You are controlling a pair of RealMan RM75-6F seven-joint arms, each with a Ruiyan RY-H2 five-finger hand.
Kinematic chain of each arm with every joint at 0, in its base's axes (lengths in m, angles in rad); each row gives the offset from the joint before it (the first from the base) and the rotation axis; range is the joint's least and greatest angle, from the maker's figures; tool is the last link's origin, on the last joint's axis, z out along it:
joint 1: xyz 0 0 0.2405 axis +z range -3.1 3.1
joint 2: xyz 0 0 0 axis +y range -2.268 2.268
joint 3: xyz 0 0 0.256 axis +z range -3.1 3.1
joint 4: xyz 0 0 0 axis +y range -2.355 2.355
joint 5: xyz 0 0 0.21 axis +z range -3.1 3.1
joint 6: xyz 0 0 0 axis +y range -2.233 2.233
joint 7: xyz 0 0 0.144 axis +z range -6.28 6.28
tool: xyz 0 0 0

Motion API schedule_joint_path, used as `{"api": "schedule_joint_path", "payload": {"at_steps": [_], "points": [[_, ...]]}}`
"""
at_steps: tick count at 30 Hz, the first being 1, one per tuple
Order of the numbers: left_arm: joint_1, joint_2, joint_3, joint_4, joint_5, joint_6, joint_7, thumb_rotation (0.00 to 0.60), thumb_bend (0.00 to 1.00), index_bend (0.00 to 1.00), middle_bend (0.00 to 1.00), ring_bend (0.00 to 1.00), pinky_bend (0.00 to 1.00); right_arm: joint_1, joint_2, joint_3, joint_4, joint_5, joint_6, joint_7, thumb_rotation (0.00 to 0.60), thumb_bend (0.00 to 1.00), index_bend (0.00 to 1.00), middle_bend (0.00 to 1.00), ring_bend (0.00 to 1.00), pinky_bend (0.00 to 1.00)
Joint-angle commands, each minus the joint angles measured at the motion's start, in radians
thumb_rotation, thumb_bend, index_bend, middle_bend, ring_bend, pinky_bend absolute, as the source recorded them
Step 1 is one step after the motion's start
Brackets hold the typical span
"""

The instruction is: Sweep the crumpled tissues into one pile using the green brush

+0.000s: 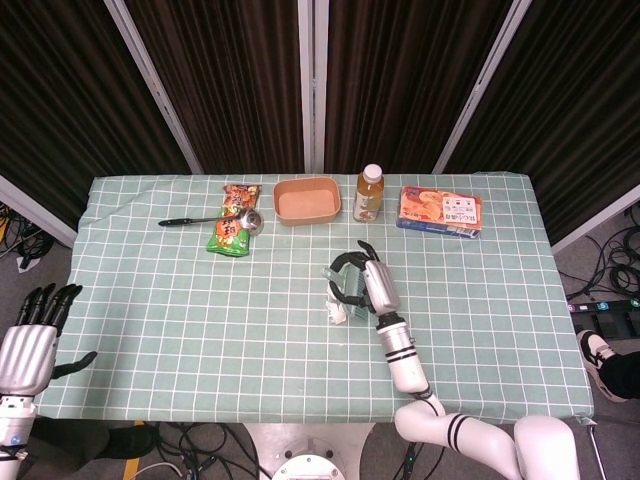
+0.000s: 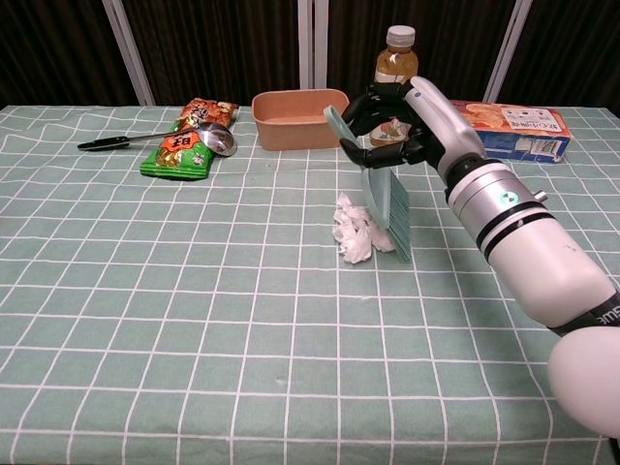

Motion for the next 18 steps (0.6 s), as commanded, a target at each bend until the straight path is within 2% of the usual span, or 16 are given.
{"api": "schedule_joint_path", "payload": {"at_steps": [1,6,10,14,18], "points": [[0.000,0.000,0.000,0.000,0.000,-0.001,0.000,0.600,0.01,0.07,0.09,0.00,0.02,0.005,-0.006,-0.004,0.004,-0.002,0.000,0.002,0.600,0.42,0.68,0.63,0.33,0.08],[0.000,0.000,-0.001,0.001,0.003,0.003,-0.002,0.600,0.01,0.07,0.09,0.00,0.02,-0.003,0.006,-0.020,-0.012,-0.014,0.017,0.011,0.600,0.42,0.68,0.63,0.33,0.08],[-0.001,-0.002,-0.001,0.003,0.003,0.001,-0.004,0.600,0.01,0.07,0.09,0.00,0.02,-0.032,0.063,-0.033,-0.065,-0.027,0.042,0.020,0.600,0.42,0.68,0.63,0.33,0.08],[-0.002,-0.003,-0.001,0.006,0.006,0.001,-0.006,0.600,0.01,0.07,0.09,0.00,0.02,-0.072,0.173,-0.049,-0.140,-0.042,0.066,0.002,0.600,0.42,0.68,0.63,0.33,0.08],[-0.005,-0.006,-0.003,0.008,0.008,0.002,-0.008,0.600,0.01,0.07,0.09,0.00,0.02,-0.108,0.337,-0.088,-0.216,-0.050,0.029,-0.055,0.600,0.42,0.68,0.63,0.33,0.09]]}}
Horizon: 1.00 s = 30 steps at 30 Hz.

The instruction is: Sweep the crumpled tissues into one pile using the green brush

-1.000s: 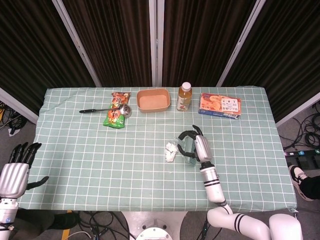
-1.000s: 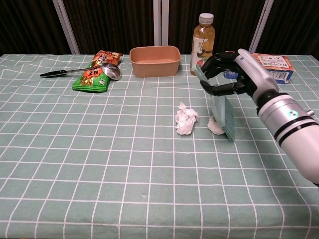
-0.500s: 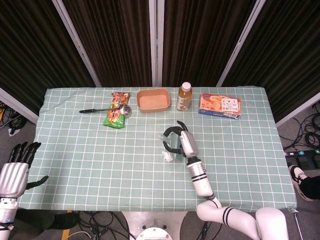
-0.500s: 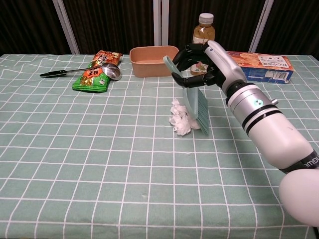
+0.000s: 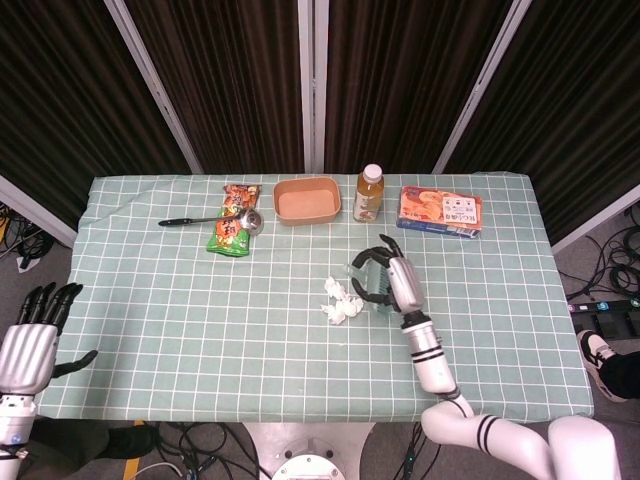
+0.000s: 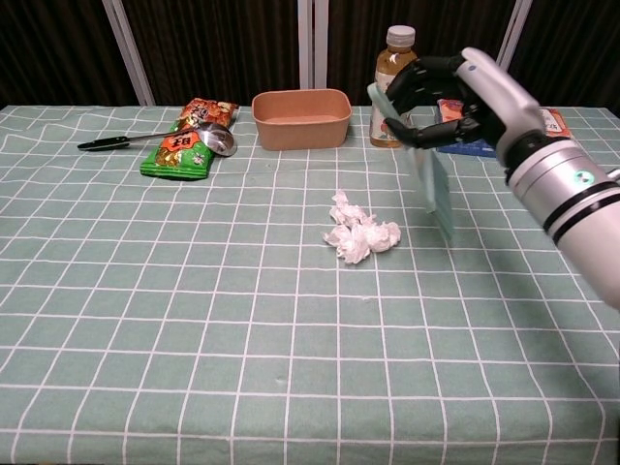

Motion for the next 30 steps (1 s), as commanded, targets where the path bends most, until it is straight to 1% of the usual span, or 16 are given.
{"api": "schedule_joint_path", "payload": {"at_steps": [1,4,7,10,14,16,17,18,21,22,24,26,29,30], "points": [[-0.001,-0.002,0.000,0.001,0.002,0.001,0.000,0.600,0.01,0.07,0.09,0.00,0.02,-0.045,0.174,-0.048,-0.078,-0.010,-0.042,-0.067,0.600,0.42,0.68,0.63,0.33,0.09],[-0.003,-0.003,0.000,0.000,0.004,-0.002,0.003,0.600,0.01,0.07,0.09,0.00,0.02,-0.041,0.265,-0.075,-0.075,0.011,-0.133,-0.105,0.600,0.42,0.68,0.63,0.33,0.09],[-0.004,-0.003,-0.001,-0.001,0.005,-0.001,0.006,0.600,0.01,0.07,0.09,0.00,0.02,-0.032,0.316,-0.118,-0.042,0.013,-0.213,-0.150,0.600,0.42,0.67,0.61,0.29,0.09],[-0.005,-0.004,-0.002,-0.004,0.003,-0.001,0.012,0.600,0.01,0.07,0.09,0.00,0.02,-0.020,0.320,-0.159,-0.001,0.000,-0.267,-0.179,0.600,0.42,0.63,0.58,0.24,0.09],[-0.005,-0.001,-0.001,-0.010,0.001,-0.003,0.021,0.600,0.01,0.07,0.09,0.00,0.02,-0.003,0.285,-0.185,0.064,-0.013,-0.301,-0.201,0.600,0.42,0.55,0.52,0.19,0.09],[-0.004,0.002,-0.001,-0.015,0.000,-0.002,0.023,0.600,0.01,0.07,0.09,0.00,0.02,0.005,0.265,-0.192,0.096,-0.015,-0.312,-0.216,0.600,0.41,0.49,0.49,0.17,0.08],[-0.003,0.004,-0.001,-0.016,-0.001,-0.001,0.024,0.600,0.01,0.07,0.09,0.00,0.02,0.008,0.260,-0.194,0.102,-0.015,-0.318,-0.220,0.600,0.40,0.44,0.46,0.15,0.07],[-0.001,0.005,-0.001,-0.018,-0.002,0.000,0.025,0.600,0.01,0.07,0.09,0.00,0.02,0.011,0.259,-0.197,0.102,-0.012,-0.328,-0.225,0.600,0.39,0.37,0.41,0.12,0.04],[0.002,0.006,0.000,-0.021,-0.004,0.002,0.027,0.600,0.01,0.07,0.09,0.00,0.02,0.017,0.278,-0.204,0.076,0.002,-0.362,-0.248,0.600,0.37,0.19,0.31,0.04,0.00],[0.001,0.006,0.001,-0.021,-0.004,0.002,0.028,0.600,0.01,0.07,0.09,0.00,0.02,0.017,0.285,-0.205,0.065,0.008,-0.369,-0.256,0.600,0.37,0.16,0.29,0.03,0.00],[0.000,0.005,0.001,-0.023,-0.003,-0.001,0.029,0.600,0.01,0.07,0.09,0.00,0.02,0.012,0.303,-0.206,0.034,0.017,-0.368,-0.271,0.600,0.37,0.11,0.25,0.01,0.00],[-0.001,0.005,0.001,-0.023,-0.002,-0.001,0.031,0.600,0.01,0.07,0.09,0.00,0.02,-0.001,0.324,-0.201,-0.001,0.016,-0.337,-0.271,0.600,0.37,0.10,0.23,0.00,0.00],[-0.002,0.006,-0.001,-0.022,-0.001,-0.001,0.031,0.600,0.01,0.07,0.09,0.00,0.02,-0.043,0.384,-0.191,-0.074,0.008,-0.244,-0.270,0.600,0.37,0.10,0.23,0.00,0.00],[-0.003,0.005,-0.001,-0.020,-0.001,-0.002,0.031,0.600,0.01,0.07,0.09,0.00,0.02,-0.067,0.413,-0.189,-0.107,0.005,-0.198,-0.276,0.600,0.37,0.10,0.23,0.00,0.00]]}}
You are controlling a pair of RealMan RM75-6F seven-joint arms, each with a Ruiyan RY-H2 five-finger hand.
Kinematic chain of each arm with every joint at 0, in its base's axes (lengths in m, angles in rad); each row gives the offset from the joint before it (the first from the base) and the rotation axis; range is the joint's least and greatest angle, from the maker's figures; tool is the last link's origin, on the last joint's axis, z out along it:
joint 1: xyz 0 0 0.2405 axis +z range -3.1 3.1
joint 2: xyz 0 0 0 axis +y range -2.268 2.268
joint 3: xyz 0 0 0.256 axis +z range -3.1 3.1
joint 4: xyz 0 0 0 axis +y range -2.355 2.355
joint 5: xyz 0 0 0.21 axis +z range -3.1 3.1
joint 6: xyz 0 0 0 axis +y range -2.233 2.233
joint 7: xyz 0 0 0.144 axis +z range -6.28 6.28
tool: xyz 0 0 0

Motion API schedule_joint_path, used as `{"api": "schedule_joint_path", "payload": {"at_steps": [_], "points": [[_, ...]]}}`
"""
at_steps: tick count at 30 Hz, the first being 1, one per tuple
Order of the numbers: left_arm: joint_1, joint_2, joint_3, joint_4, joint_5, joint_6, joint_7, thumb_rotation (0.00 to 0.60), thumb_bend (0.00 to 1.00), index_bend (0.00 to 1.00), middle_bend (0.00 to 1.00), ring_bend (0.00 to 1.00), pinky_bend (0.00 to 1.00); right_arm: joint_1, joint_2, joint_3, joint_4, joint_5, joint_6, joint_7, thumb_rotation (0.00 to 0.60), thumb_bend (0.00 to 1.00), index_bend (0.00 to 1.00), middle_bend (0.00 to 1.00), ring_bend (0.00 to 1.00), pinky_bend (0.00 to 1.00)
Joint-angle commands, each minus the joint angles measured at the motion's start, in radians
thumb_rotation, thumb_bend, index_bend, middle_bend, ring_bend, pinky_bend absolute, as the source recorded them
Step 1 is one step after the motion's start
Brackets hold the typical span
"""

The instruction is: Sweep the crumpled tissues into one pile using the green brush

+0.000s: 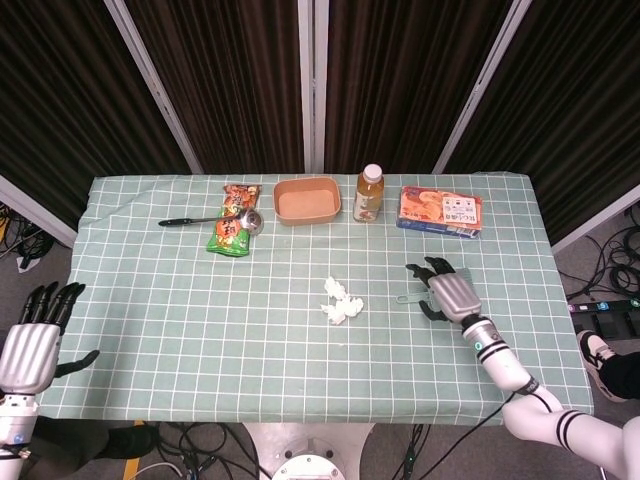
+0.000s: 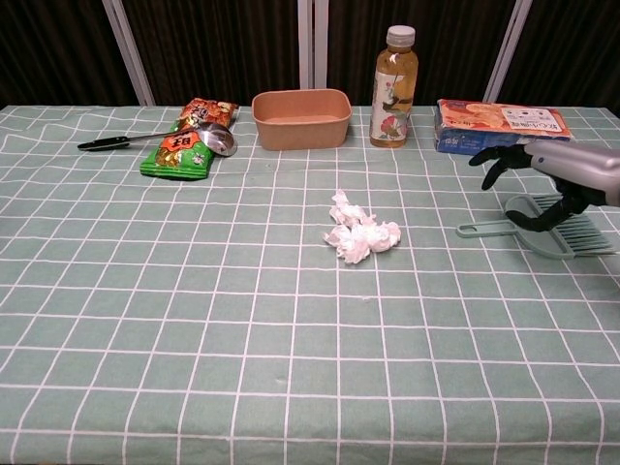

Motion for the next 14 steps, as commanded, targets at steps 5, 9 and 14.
{"api": "schedule_joint_path", "payload": {"at_steps": [5,9,14], "points": [[-0.009,-0.011,-0.004,0.013,-0.009,-0.016,-0.006,0.600,0.01,0.07,0.09,0.00,0.02,-0.181,0.201,-0.009,-0.231,-0.032,0.318,-0.058,0.600,0.37,0.10,0.20,0.00,0.00],[-0.018,-0.025,-0.007,0.022,-0.011,-0.027,-0.006,0.600,0.01,0.07,0.09,0.00,0.02,-0.288,0.273,-0.043,-0.327,-0.071,0.474,-0.066,0.600,0.37,0.07,0.15,0.00,0.00],[-0.022,-0.038,-0.011,0.032,-0.009,-0.025,-0.005,0.600,0.01,0.07,0.09,0.00,0.02,-0.393,0.306,-0.074,-0.381,-0.099,0.611,-0.056,0.600,0.37,0.07,0.14,0.00,0.00]]}}
